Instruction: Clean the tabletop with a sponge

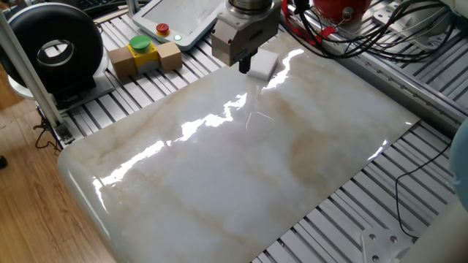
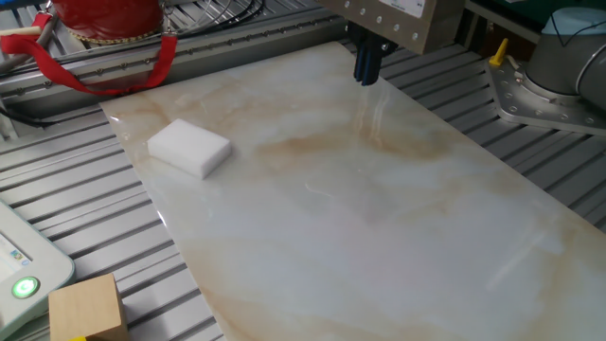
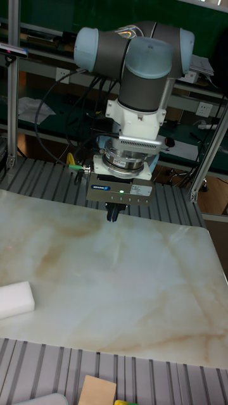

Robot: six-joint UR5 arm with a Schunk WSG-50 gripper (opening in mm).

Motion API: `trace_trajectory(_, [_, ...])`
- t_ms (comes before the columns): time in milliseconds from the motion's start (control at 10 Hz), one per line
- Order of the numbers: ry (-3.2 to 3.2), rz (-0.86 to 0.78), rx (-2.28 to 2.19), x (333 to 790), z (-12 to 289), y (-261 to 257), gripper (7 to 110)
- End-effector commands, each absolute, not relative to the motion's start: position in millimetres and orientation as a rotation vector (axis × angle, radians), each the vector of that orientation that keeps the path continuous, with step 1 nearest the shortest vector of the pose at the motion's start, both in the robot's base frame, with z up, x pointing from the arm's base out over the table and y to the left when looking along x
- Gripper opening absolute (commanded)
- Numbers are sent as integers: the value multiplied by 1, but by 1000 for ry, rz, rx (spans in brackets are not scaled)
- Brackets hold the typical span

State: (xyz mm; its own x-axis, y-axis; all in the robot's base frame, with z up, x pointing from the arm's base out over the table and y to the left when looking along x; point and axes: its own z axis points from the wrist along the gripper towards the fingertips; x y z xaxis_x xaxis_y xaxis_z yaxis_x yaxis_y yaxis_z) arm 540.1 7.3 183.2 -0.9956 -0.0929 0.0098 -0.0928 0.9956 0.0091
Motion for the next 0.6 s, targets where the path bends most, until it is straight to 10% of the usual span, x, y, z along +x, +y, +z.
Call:
trace_trajectory(0, [-3143, -23, 127, 544, 184, 8, 7])
trace_trajectory(500, [-3122, -70, 227, 601, 172, 0, 7])
